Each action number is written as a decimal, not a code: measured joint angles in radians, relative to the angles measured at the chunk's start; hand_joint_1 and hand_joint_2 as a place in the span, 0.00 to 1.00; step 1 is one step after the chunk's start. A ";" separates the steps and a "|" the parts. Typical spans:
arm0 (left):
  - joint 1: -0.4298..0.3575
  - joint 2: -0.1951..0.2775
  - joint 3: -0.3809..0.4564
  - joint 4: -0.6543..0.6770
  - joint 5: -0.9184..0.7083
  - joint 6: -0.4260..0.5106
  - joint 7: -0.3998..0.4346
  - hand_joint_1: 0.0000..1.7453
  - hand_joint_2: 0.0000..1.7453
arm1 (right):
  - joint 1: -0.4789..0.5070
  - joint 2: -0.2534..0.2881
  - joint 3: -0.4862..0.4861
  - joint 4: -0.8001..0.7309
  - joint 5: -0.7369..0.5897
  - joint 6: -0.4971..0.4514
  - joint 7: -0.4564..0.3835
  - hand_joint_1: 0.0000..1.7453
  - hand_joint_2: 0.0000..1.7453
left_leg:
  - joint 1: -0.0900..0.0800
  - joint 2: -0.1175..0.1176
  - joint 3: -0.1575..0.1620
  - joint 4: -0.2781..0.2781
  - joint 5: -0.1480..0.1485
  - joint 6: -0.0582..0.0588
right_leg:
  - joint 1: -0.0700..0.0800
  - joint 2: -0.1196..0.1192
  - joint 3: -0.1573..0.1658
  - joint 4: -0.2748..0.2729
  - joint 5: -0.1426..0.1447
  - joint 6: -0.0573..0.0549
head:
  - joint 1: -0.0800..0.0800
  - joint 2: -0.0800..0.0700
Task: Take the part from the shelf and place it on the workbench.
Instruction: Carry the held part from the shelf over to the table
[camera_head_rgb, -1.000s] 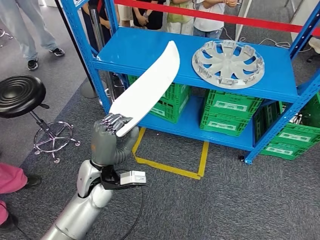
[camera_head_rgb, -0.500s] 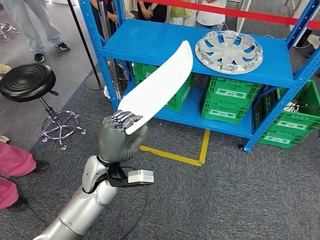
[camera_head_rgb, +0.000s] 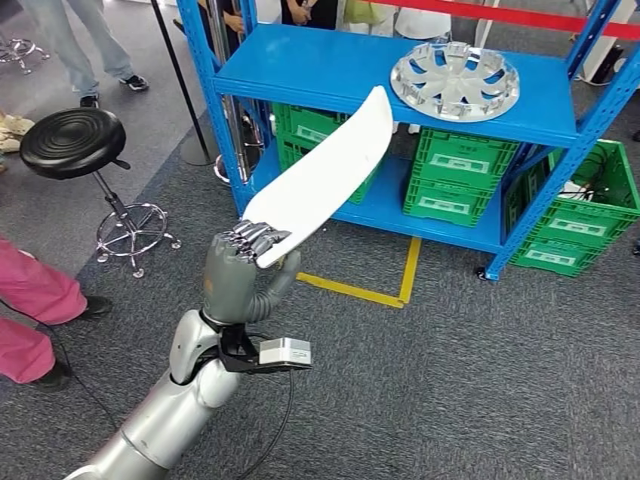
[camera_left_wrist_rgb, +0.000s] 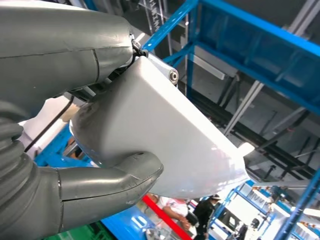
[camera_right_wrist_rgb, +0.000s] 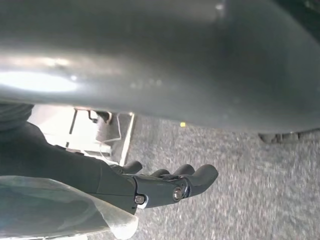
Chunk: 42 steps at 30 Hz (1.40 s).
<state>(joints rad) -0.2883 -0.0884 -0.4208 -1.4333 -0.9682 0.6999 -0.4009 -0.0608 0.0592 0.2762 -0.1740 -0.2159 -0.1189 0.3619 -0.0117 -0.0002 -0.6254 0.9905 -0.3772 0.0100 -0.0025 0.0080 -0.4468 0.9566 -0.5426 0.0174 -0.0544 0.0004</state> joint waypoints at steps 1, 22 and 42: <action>0.000 0.001 0.000 0.000 0.001 0.000 0.000 1.00 1.00 | 0.000 -0.001 0.000 0.000 0.000 0.000 0.000 0.00 0.00 | 0.001 -0.001 -0.006 0.007 -0.012 -0.005 | 0.000 -0.003 -0.009 -0.001 0.009 -0.008 | 0.000 0.000; -0.003 0.006 -0.016 0.004 0.002 0.000 0.008 1.00 1.00 | 0.005 -0.004 0.000 0.001 0.008 -0.002 -0.004 0.00 0.00 | 0.003 0.003 0.112 -0.026 -0.097 0.033 | -0.003 -0.010 -0.296 0.334 -0.028 0.027 | 0.004 0.000; -0.010 0.015 -0.037 0.005 0.023 0.000 0.010 1.00 1.00 | 0.007 -0.004 0.001 0.001 0.025 0.000 -0.007 0.00 0.00 | 0.006 0.001 0.059 -0.008 -0.060 0.001 | -0.003 -0.005 -0.116 0.035 0.073 -0.003 | 0.005 0.000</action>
<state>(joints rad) -0.2986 -0.0735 -0.4579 -1.4282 -0.9453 0.6996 -0.3906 -0.0539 0.0553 0.2770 -0.1732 -0.1910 -0.1190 0.3548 -0.0059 0.0003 -0.5665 0.9827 -0.4373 0.0110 -0.0060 0.0031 -0.5628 0.9911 -0.4700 0.0144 -0.0497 0.0004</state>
